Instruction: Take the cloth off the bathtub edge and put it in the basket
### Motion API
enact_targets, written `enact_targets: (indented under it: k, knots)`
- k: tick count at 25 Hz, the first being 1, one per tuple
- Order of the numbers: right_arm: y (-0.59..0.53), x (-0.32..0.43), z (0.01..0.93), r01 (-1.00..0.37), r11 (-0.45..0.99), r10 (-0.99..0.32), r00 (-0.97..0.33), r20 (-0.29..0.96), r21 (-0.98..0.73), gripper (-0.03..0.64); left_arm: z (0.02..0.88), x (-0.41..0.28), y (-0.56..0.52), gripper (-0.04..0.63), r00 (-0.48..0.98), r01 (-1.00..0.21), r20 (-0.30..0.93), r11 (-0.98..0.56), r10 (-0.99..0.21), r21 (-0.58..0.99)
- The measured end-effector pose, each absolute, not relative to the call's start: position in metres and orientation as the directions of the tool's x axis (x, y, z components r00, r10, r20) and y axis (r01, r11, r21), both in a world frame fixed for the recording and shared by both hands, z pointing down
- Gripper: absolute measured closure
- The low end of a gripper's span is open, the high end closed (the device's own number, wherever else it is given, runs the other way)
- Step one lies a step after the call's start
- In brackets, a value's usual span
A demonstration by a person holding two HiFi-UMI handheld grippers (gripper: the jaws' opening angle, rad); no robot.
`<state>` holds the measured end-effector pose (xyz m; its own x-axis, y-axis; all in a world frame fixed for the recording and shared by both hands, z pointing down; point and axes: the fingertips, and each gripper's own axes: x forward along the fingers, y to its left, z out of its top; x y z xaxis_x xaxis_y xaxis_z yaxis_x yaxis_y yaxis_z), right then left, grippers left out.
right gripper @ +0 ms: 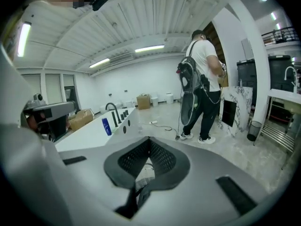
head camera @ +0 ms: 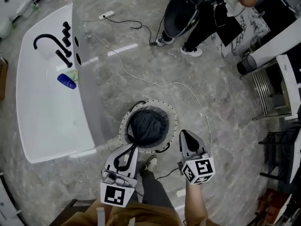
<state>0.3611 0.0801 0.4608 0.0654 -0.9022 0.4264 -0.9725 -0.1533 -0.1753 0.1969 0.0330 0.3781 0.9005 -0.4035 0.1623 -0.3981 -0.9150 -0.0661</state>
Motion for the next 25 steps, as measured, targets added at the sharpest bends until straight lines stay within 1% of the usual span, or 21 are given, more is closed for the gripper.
enact_targets:
  k: [3, 6, 11, 14, 18, 25]
  knots:
    - [0.087, 0.362, 0.401, -0.975, -0.156, -0.925, 0.087, 0.369, -0.16, 0.612, 0.332, 0.191, 0.035, 0.589, 0.908, -0.389, 0.128, -0.916, -0.399, -0.098]
    - [0.083, 0.352, 0.34, -0.985, -0.124, -0.951, 0.085, 0.297, -0.117, 0.611, 0.295, 0.186, 0.033, 0.59, 0.91, -0.391, 0.1, -0.913, -0.403, -0.118]
    - [0.09, 0.33, 0.243, -0.993, -0.108, -0.986, 0.101, 0.134, -0.05, 0.611, 0.246, 0.172, 0.035, 0.589, 0.905, -0.421, 0.038, -0.903, -0.425, -0.084]
    - [0.099, 0.307, 0.198, -0.997, -0.075, -0.996, 0.075, 0.048, -0.004, 0.611, 0.22, 0.163, 0.037, 0.589, 0.903, -0.428, 0.0, -0.9, -0.429, -0.09]
    - [0.108, 0.278, 0.163, -0.999, -0.031, -0.999, 0.031, -0.023, 0.013, 0.611, 0.194, 0.15, 0.032, 0.589, 0.897, -0.442, -0.041, -0.89, -0.44, -0.11]
    - [0.115, 0.239, 0.128, -0.995, 0.009, -0.993, -0.02, -0.117, 0.098, 0.611, 0.157, 0.132, 0.031, 0.589, 0.892, -0.451, -0.107, -0.878, -0.439, -0.162]
